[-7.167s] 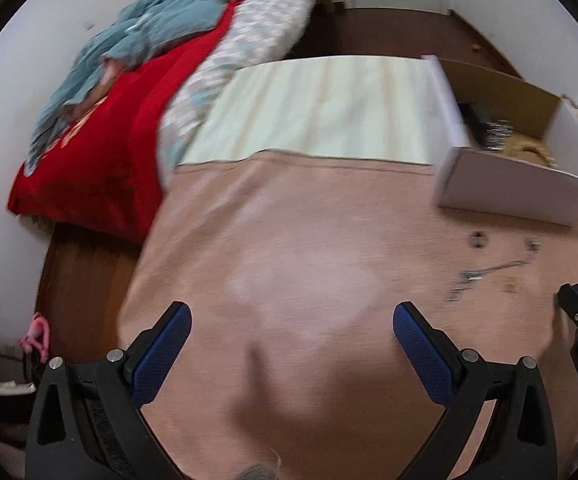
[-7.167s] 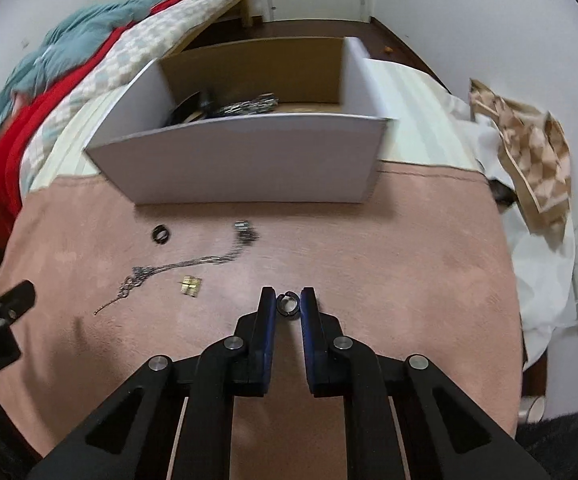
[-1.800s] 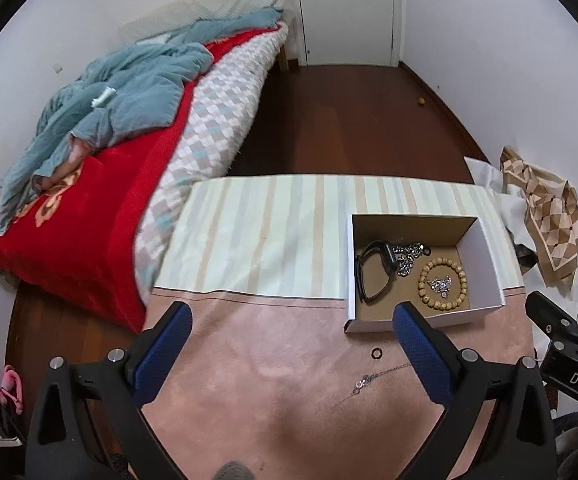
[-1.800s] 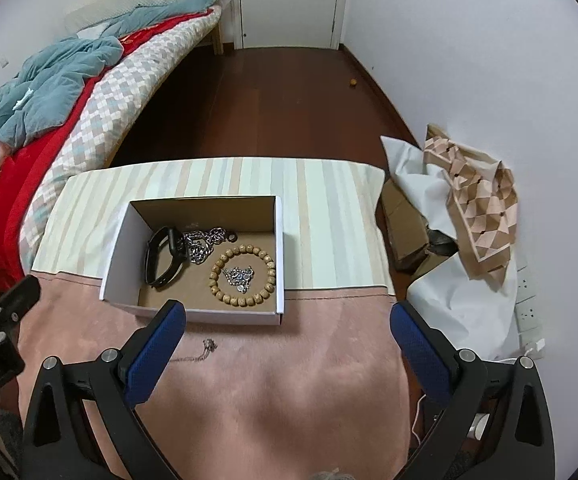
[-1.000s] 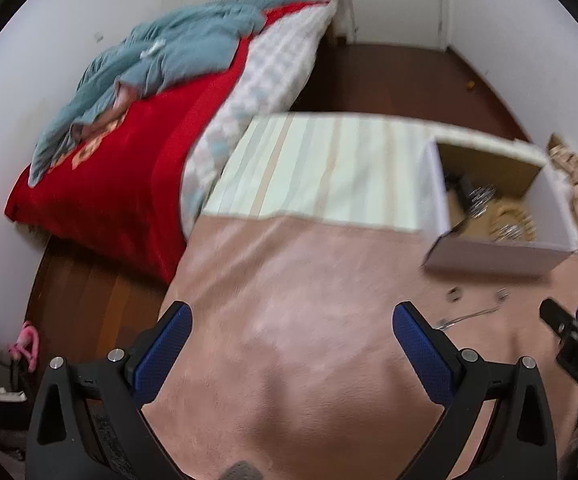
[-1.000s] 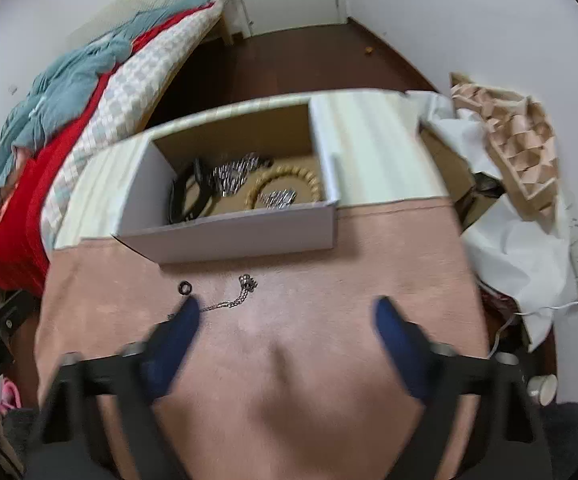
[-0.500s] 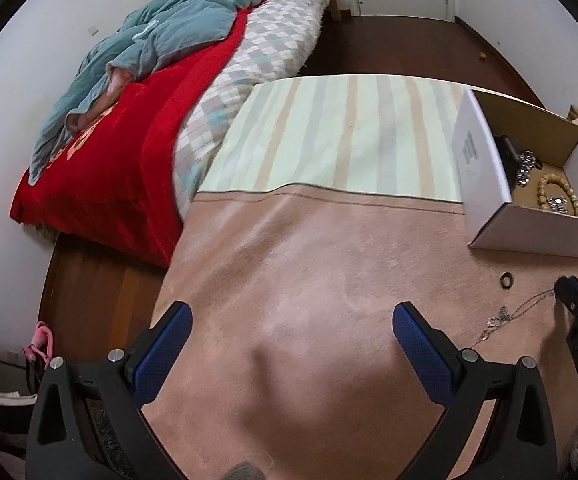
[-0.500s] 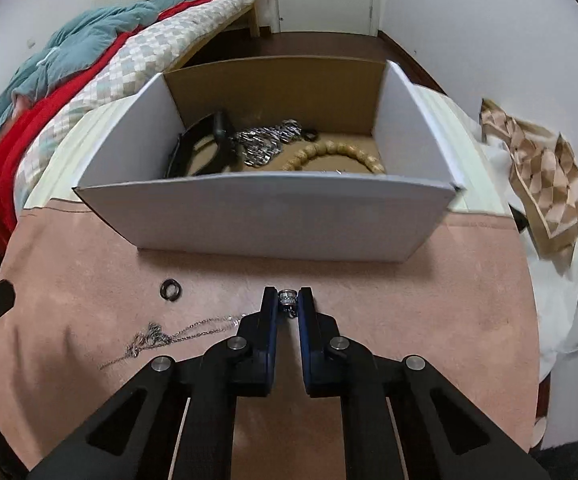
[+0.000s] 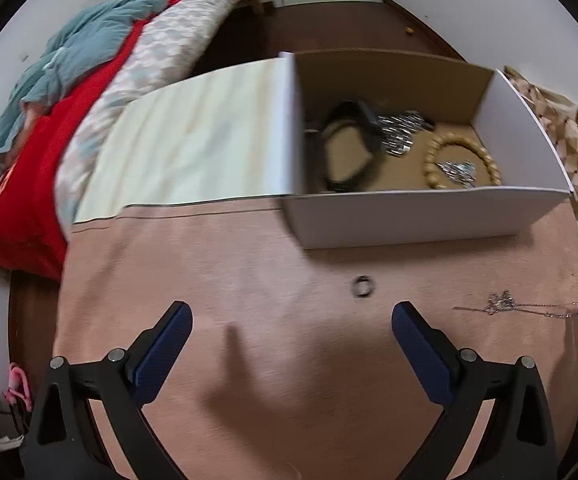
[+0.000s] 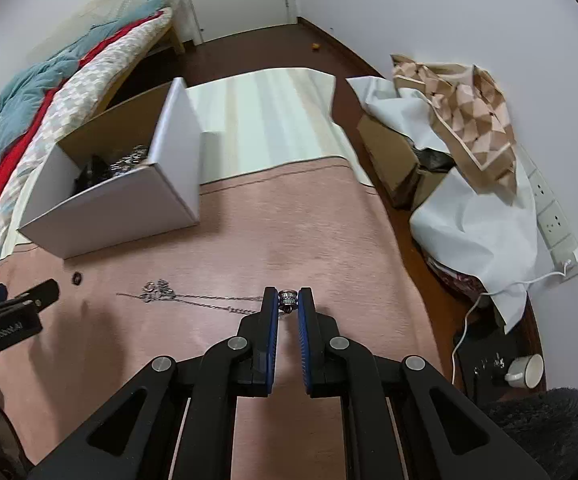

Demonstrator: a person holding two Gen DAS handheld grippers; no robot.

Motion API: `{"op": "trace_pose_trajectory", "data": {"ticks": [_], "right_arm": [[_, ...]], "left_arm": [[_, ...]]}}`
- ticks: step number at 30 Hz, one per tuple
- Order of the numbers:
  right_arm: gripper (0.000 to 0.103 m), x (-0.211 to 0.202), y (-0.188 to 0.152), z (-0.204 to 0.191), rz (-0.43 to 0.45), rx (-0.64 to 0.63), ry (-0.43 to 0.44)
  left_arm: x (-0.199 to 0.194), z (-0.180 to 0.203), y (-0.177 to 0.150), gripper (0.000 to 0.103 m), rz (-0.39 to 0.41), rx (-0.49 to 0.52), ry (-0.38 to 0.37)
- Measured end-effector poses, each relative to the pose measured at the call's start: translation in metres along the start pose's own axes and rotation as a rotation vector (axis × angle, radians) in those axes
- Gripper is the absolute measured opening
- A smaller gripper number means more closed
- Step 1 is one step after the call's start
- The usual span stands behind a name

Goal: Organize jewelry

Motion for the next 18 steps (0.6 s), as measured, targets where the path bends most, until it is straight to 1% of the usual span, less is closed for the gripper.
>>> {"op": "trace_pose_trajectory", "data": {"ticks": [1,2,3,5,6,8,9,10,11,13,18], "right_arm": [[0.010,0.000,0.001,0.002,0.002,0.005,-0.001],[0.010,0.001,0.001,0.005,0.003,0.010,-0.002],[0.010,0.001,0.001,0.008,0.004,0.014,-0.002],[0.010,0.002,0.002,0.013,0.003,0.028,-0.007],[0.010,0.002,0.001,0.014,0.002,0.036,-0.007],[0.010,0.002,0.002,0.019,0.001,0.049,-0.010],[0.010,0.002,0.003,0.020,0.001,0.050,-0.011],[0.010,0.002,0.004,0.021,0.002,0.052,-0.014],[0.010,0.001,0.005,0.022,0.002,0.054,-0.018],[0.010,0.000,0.005,0.023,0.004,0.059,-0.019],[0.010,-0.007,0.009,0.024,0.016,0.071,-0.014]], "left_arm": [[0.000,0.004,0.000,0.097,0.003,0.005,-0.004],[0.001,0.009,0.001,0.089,0.010,0.015,-0.010],[0.002,0.013,0.002,0.083,0.013,0.024,-0.015],[0.005,0.018,0.003,0.062,0.004,0.031,-0.019],[0.006,0.020,0.003,0.057,-0.002,0.031,-0.028],[0.007,0.022,0.005,0.042,0.003,0.026,-0.042],[0.008,0.023,0.005,0.038,0.004,0.030,-0.044],[0.007,0.024,0.005,0.030,0.008,0.031,-0.051],[0.006,0.026,0.006,0.021,0.010,0.034,-0.064],[0.005,0.030,0.006,0.010,0.016,0.047,-0.074],[-0.001,0.032,0.003,0.010,0.032,0.046,-0.085]]}}
Point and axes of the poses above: each gripper's, at about its wrist camera, not at the fingertips, and x roughly the way its jaws point, z to its right, y to its top, the point moved 3 cm from there along x, roughly the way its jaws point, and after that the axes turned 10 degrees about y, right-handed, at the moved point
